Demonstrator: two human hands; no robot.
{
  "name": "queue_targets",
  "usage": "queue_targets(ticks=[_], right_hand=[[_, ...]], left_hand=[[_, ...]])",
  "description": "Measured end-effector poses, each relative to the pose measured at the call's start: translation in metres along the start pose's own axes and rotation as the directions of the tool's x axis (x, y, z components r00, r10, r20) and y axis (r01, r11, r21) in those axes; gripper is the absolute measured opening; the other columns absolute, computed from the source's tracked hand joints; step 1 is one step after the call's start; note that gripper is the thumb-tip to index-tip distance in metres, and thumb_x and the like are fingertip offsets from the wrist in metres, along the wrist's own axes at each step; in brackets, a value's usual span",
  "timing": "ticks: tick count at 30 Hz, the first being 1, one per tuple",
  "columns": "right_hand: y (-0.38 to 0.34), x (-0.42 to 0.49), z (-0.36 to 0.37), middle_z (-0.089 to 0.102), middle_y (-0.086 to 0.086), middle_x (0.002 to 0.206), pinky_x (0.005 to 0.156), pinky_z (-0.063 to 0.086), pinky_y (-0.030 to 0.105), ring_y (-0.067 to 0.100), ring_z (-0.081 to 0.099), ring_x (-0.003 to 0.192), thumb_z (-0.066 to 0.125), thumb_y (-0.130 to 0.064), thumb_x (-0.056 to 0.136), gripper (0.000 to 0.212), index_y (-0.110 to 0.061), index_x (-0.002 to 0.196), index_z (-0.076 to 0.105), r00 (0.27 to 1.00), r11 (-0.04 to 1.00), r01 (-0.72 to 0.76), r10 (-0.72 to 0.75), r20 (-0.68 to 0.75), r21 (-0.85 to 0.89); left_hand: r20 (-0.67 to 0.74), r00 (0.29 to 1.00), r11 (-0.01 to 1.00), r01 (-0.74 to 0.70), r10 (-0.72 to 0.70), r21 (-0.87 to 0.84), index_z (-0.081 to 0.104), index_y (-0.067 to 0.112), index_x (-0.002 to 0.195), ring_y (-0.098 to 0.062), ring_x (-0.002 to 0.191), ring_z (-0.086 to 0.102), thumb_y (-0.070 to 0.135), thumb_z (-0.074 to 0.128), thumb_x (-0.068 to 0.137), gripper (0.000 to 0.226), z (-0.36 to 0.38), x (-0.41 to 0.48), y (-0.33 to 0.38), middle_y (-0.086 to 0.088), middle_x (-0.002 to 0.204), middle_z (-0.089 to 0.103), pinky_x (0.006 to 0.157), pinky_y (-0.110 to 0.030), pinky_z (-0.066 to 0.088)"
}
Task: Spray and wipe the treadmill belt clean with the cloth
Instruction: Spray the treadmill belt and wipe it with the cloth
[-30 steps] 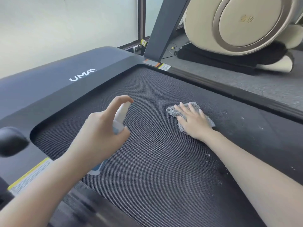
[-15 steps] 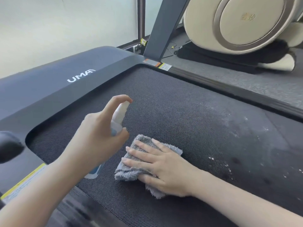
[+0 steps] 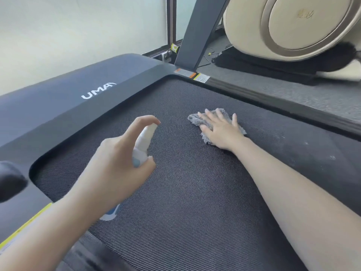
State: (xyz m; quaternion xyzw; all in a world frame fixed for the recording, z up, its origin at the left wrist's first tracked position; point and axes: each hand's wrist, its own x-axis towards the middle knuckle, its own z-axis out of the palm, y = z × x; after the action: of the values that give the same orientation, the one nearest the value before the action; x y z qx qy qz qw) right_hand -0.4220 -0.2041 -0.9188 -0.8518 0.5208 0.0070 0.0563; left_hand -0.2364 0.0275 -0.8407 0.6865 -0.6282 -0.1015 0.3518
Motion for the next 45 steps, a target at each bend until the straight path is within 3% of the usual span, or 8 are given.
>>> queue_targets(ticks=[7, 13, 20, 25, 29, 33, 39, 45], right_hand=[[-0.012, 0.014, 0.002, -0.007, -0.014, 0.158, 0.116, -0.006, 0.048, 0.016, -0.011, 0.145, 0.013, -0.046, 0.1, 0.05, -0.041, 0.148, 0.0, 0.994, 0.992, -0.11, 0.111, -0.013, 0.066], [-0.047, -0.027, 0.008, -0.003, -0.018, 0.157, 0.117, -0.009, 0.045, 0.009, -0.011, 0.144, 0.018, -0.045, 0.099, 0.049, -0.045, 0.146, 0.006, 0.973, 0.965, 0.232, -0.232, -0.015, 0.119], [-0.097, -0.11, 0.012, -0.01, -0.02, 0.151, 0.116, -0.012, 0.045, 0.009, -0.021, 0.142, 0.021, -0.043, 0.1, 0.049, -0.041, 0.146, 0.004, 0.775, 0.777, 0.625, -0.629, 0.054, 0.076], [-0.097, -0.132, 0.011, 0.001, -0.016, 0.156, 0.115, -0.016, 0.038, 0.005, -0.017, 0.142, 0.022, -0.048, 0.097, 0.052, -0.042, 0.147, 0.012, 0.686, 0.689, 0.717, -0.725, 0.066, 0.107], [-0.095, -0.101, 0.012, -0.004, -0.018, 0.155, 0.116, -0.014, 0.039, 0.003, -0.017, 0.141, 0.022, -0.048, 0.1, 0.05, -0.044, 0.146, 0.005, 0.739, 0.742, 0.668, -0.67, 0.07, 0.045], [-0.095, -0.049, 0.011, -0.005, -0.018, 0.157, 0.117, -0.009, 0.044, 0.006, -0.013, 0.144, 0.019, -0.049, 0.099, 0.05, -0.044, 0.146, 0.004, 0.84, 0.841, 0.54, -0.541, 0.052, 0.021], [-0.088, 0.016, 0.006, -0.002, -0.013, 0.158, 0.117, -0.007, 0.046, 0.011, -0.008, 0.145, 0.016, -0.048, 0.099, 0.052, -0.039, 0.149, 0.003, 0.954, 0.954, 0.299, -0.3, 0.005, 0.035], [-0.066, 0.055, 0.002, -0.006, -0.01, 0.158, 0.116, -0.008, 0.048, 0.015, -0.01, 0.145, 0.01, -0.048, 0.099, 0.052, -0.037, 0.149, -0.001, 0.998, 0.998, 0.055, -0.054, -0.008, 0.026]], left_hand=[[-0.001, 1.0, 1.0, -0.015, 0.015, -0.007, 0.043, 0.051, 0.117, -0.01, 0.061, 0.056, 0.011, 0.065, 0.077, 0.06, -0.003, 0.005, -0.003, 0.001, 0.059, 0.06, 0.054, -0.031, 0.05], [0.019, 1.0, 1.0, -0.018, 0.019, -0.014, 0.043, 0.048, 0.119, -0.013, 0.063, 0.057, 0.01, 0.065, 0.078, 0.06, 0.002, 0.004, 0.003, -0.003, 0.062, 0.061, 0.056, -0.032, 0.051], [0.024, 1.0, 0.999, 0.0, 0.001, -0.033, 0.045, 0.046, 0.117, -0.008, 0.051, 0.053, 0.006, 0.063, 0.077, 0.059, -0.002, 0.005, 0.004, -0.003, 0.055, 0.06, 0.053, -0.016, 0.043], [0.009, 1.0, 1.0, -0.011, 0.011, -0.009, 0.045, 0.042, 0.119, -0.008, 0.054, 0.054, 0.006, 0.064, 0.078, 0.058, -0.006, 0.01, 0.001, 0.001, 0.052, 0.057, 0.055, -0.016, 0.043], [0.01, 1.0, 1.0, -0.017, 0.017, 0.0, 0.047, 0.038, 0.12, -0.01, 0.043, 0.05, 0.002, 0.062, 0.078, 0.058, -0.009, 0.012, -0.003, 0.006, 0.049, 0.058, 0.05, -0.013, 0.043], [0.001, 1.0, 1.0, 0.019, -0.019, -0.006, 0.044, 0.044, 0.118, -0.018, 0.05, 0.058, 0.009, 0.063, 0.077, 0.058, -0.009, 0.013, -0.008, -0.009, 0.055, 0.063, 0.056, -0.029, 0.05], [-0.022, 0.999, 0.999, 0.037, -0.037, 0.016, 0.042, 0.047, 0.116, -0.016, 0.052, 0.059, 0.011, 0.062, 0.078, 0.057, -0.006, 0.016, -0.013, -0.006, 0.062, 0.065, 0.059, -0.04, 0.055], [-0.036, 0.999, 0.999, 0.038, -0.037, 0.038, 0.041, 0.051, 0.114, -0.018, 0.051, 0.06, 0.012, 0.063, 0.078, 0.058, -0.008, 0.016, -0.023, -0.005, 0.063, 0.065, 0.059, -0.045, 0.055]])
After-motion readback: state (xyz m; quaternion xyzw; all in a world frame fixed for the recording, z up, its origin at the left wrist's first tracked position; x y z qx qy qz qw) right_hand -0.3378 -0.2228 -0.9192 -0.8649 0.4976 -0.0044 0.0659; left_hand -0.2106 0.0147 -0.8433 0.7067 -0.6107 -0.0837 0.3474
